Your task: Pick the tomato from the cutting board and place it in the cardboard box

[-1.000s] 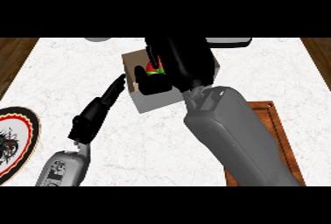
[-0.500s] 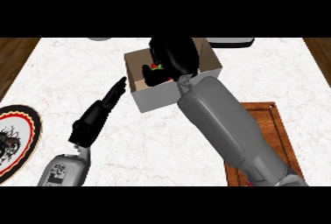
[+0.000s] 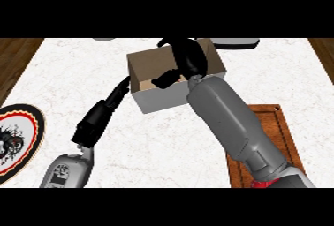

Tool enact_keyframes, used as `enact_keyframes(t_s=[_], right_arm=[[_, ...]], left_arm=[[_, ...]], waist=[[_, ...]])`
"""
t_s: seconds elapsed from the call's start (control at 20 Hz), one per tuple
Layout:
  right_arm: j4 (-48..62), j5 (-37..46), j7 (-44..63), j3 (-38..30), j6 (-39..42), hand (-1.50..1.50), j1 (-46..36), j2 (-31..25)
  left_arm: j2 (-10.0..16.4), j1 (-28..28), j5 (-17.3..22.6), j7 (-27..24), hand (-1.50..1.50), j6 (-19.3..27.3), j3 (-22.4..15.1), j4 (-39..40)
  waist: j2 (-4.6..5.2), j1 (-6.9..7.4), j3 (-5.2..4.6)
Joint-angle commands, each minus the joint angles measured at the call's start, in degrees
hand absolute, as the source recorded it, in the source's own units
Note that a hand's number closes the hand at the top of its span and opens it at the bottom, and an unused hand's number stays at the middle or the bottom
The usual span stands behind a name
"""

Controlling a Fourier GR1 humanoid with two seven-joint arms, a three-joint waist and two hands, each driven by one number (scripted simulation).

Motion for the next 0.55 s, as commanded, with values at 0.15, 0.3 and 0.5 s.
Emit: enact_keyframes(t_s=[0.15, 0.3, 0.5], right_arm=[[0.2, -11.9, -11.0, -5.9, -10.5, -1.50, 0.9, 0.5], [-3.2, -19.5, -14.5, -11.7, -11.6, -1.50, 2.1, 0.6], [-4.2, -25.6, -22.4, -18.9, -7.0, -1.50, 5.1, -0.3]], left_arm=[[-0.3, 3.2, -0.1, -1.2, 0.00, -0.1, -0.6, -1.1], [0.6, 2.0, -0.3, -2.0, 0.00, -0.4, 0.4, 0.3], [0.7, 2.3, -0.3, -2.4, 0.00, 0.0, 1.1, 0.2]], waist=[[0.45, 0.45, -0.05], [0.45, -0.25, -0.02], [0.22, -1.42, -0.05]])
